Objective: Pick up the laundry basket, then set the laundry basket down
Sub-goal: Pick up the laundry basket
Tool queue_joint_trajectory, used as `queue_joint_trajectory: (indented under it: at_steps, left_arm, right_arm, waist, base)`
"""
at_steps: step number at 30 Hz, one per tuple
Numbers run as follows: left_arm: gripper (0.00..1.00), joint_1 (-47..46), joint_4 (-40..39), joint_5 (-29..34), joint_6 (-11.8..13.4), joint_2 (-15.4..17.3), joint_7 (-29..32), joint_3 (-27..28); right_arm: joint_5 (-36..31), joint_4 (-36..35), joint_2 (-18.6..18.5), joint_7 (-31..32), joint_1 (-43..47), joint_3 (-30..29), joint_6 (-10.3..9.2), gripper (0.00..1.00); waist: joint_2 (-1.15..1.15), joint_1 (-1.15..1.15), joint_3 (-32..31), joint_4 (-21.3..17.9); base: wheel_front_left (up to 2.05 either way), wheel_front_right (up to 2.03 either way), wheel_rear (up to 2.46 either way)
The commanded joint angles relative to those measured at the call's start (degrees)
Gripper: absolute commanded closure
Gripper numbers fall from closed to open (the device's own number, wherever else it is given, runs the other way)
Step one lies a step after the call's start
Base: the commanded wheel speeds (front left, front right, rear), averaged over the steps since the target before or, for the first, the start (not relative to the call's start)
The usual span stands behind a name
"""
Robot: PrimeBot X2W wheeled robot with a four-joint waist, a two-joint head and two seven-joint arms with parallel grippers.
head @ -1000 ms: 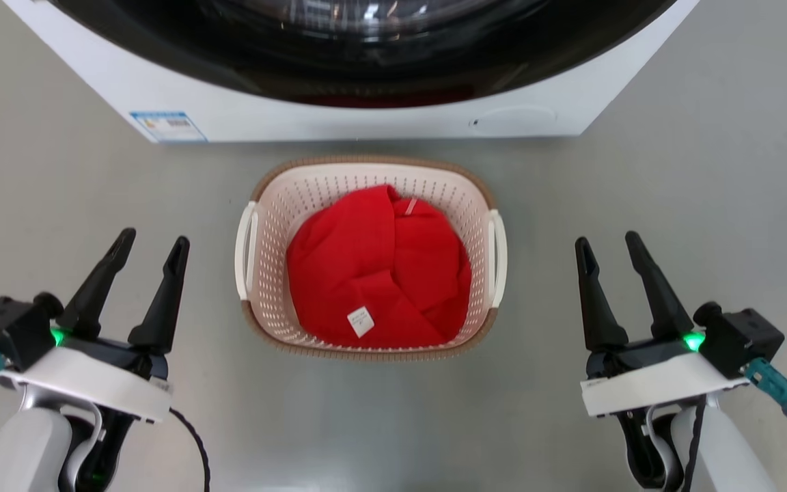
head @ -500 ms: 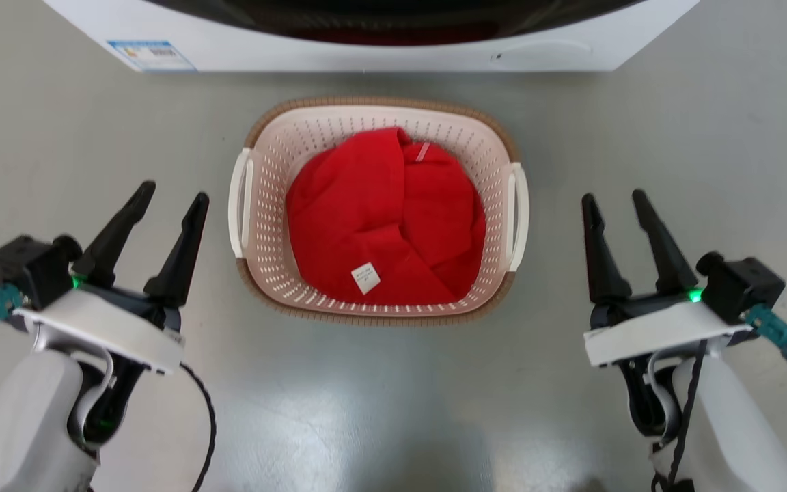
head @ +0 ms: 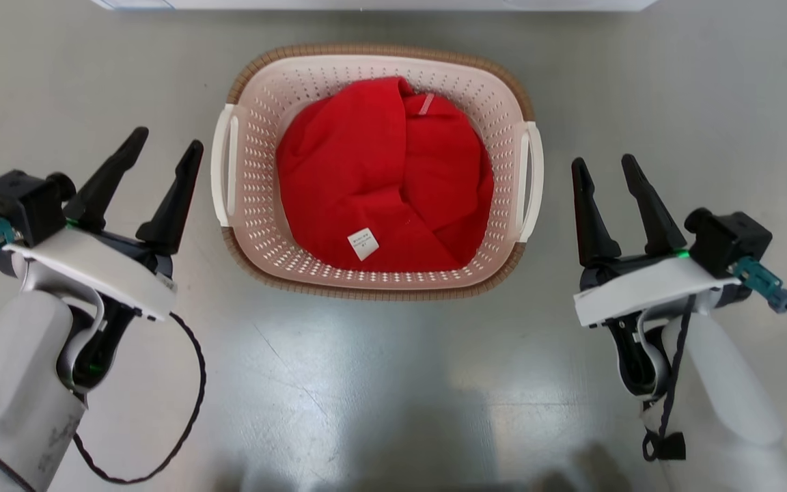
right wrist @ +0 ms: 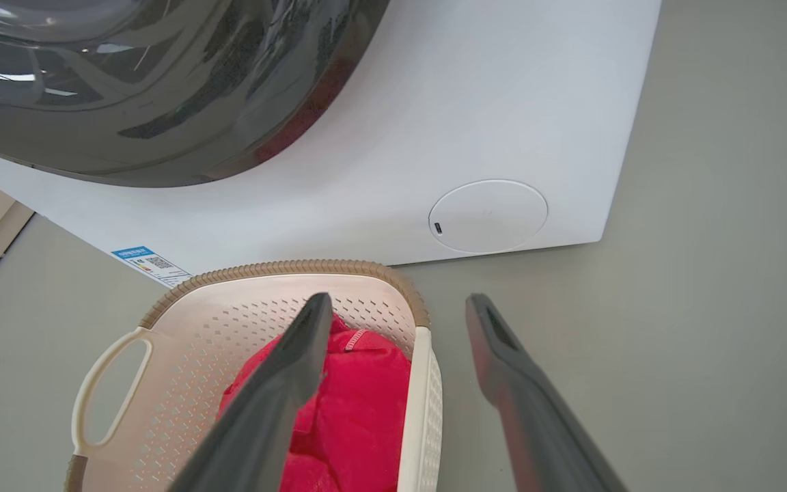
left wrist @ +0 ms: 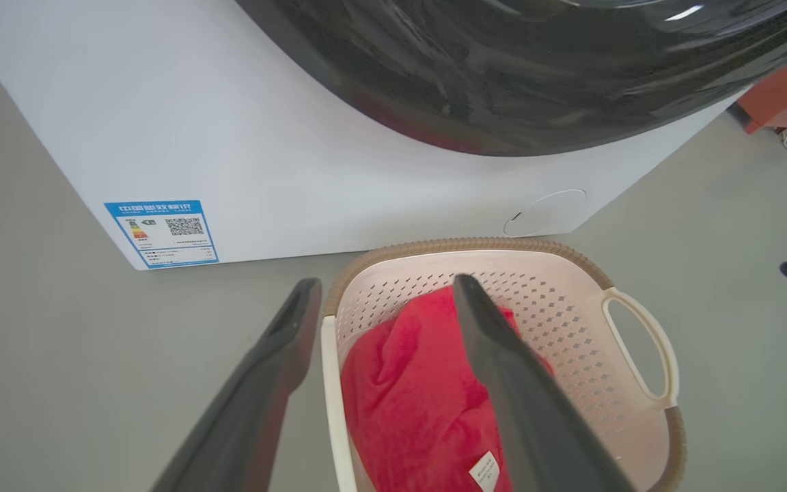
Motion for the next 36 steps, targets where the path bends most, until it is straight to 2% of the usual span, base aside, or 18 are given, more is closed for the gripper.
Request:
queue_joint_trajectory:
  at_steps: [1,13,19,26,36]
  left_arm:
    - [0.0,-1.53,-0.12,-0.76,-0.33,2.82,-0.29,1.39]
    - [0.0,-8.97,5.12,-3.41,-0.33,3.48,-0.29,-5.66]
    - [0.0,-12.33,7.09,-4.69,-0.33,3.38,-0.29,-8.41]
    - [0.0,-15.22,10.72,-6.74,-0.33,3.56,-0.29,-11.15]
    - [0.0,-20.56,15.36,-11.62,-0.33,4.31,-0.29,-19.49]
  right_arm:
    - [-0.08,-0.34,0.36,-0.54,0.23,1.68,0.01,0.0]
    - [-0.96,6.35,0.36,-0.54,-5.19,2.83,0.01,0.0]
    - [0.79,9.63,0.36,-0.54,-8.29,3.92,0.01,0.0]
    - [1.5,10.42,0.36,-0.54,-10.2,5.16,0.01,0.0]
    - [1.98,11.27,0.36,-0.54,-12.44,6.69,0.01,0.0]
  waist:
    - [0.0,0.0,1.05,-0.17]
    - [0.0,0.0,6.49,0.56]
    - [0.0,0.0,8.93,0.76]
    - [0.0,0.0,11.01,0.67]
    - [0.0,0.0,13.94,0.49]
  base:
    - [0.0,0.0,0.0]
    - [0.0,0.0,0.0]
    - [0.0,0.0,0.0]
    - [0.0,0.0,0.0]
    - [0.0,0.0,0.0]
